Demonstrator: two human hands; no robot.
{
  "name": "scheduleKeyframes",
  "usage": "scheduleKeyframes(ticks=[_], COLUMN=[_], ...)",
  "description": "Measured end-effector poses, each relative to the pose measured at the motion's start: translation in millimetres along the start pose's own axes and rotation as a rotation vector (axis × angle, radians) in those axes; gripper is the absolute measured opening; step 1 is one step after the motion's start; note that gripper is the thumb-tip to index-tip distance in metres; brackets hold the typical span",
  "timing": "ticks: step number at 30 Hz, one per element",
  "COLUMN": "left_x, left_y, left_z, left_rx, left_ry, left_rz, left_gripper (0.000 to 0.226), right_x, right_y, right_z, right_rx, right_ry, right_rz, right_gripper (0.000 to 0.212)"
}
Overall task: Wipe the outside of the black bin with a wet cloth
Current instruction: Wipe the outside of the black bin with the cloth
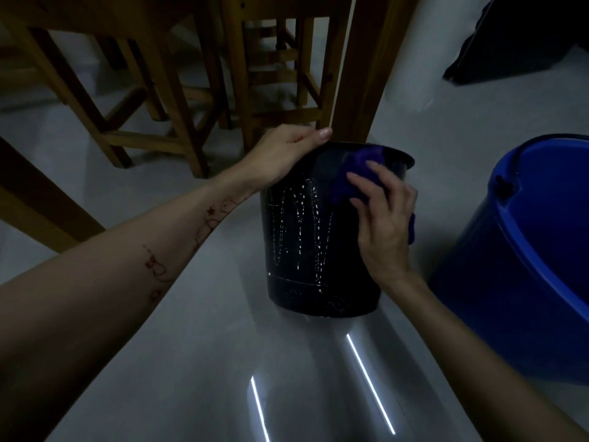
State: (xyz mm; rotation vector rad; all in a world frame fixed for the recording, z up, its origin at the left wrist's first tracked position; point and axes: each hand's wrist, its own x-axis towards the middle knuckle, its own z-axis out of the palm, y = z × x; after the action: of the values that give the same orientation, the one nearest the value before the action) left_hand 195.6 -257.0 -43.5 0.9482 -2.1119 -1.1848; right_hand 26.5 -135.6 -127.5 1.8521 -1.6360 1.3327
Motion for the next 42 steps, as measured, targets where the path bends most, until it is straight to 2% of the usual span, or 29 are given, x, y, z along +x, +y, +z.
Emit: scheduleKeyframes(ticks=[3, 10, 15, 18, 20, 23, 26, 29, 35, 42], left_x=[2.9, 4.0, 2.8, 1.8, 2.0, 3.4, 0.6, -5.5, -8.5, -8.0], left_y=[2.5, -0.7, -3.3, 0.7, 7.9, 20.0, 17.2, -0.2, -3.3, -2.9], left_z=[0.0, -0.2, -2.0, -1.3, 1.8, 4.9, -3.0, -9.6, -7.7, -6.0], left_rx=[-0.004, 0.019, -0.008, -0.009, 0.065, 0.187, 0.249, 0.253, 0.085, 0.064], left_ry=[-0.011, 0.036, 0.019, 0.007, 0.01, 0.059, 0.129, 0.087, 0.029, 0.019], left_rz=[-0.022, -0.055, -0.055, -0.066, -0.058, -0.02, -0.001, -0.07, -0.061, -0.081], left_gripper=[0.047, 0.054, 0.039, 0.039, 0.039, 0.033, 0.04, 0.036, 0.025, 0.033], right_x=[-4.8, -73.7, -121.0, -128.4, -113.4, -66.4, -24.4, -3.9, 12.8, -27.2], right_y=[-6.3, -10.9, -2.9, 1.7, 2.6, 0.9, 3.1, 5.3, -9.6, -17.3], right_z=[2.9, -5.5, -24.9, -37.6, -43.3, -43.3, -33.1, -16.3, 8.5, 11.5], right_rx=[-0.028, -0.066, -0.066, -0.089, -0.068, 0.016, 0.141, 0.189, 0.064, -0.048], right_ry=[-0.082, -0.214, -0.355, -0.447, -0.372, -0.117, 0.058, 0.078, -0.06, -0.175], right_rz=[-0.175, -0.406, -0.571, -0.658, -0.527, -0.122, 0.26, 0.398, 0.157, -0.241], right_gripper=[0.034, 0.033, 0.032, 0.034, 0.031, 0.027, 0.031, 0.035, 0.034, 0.037])
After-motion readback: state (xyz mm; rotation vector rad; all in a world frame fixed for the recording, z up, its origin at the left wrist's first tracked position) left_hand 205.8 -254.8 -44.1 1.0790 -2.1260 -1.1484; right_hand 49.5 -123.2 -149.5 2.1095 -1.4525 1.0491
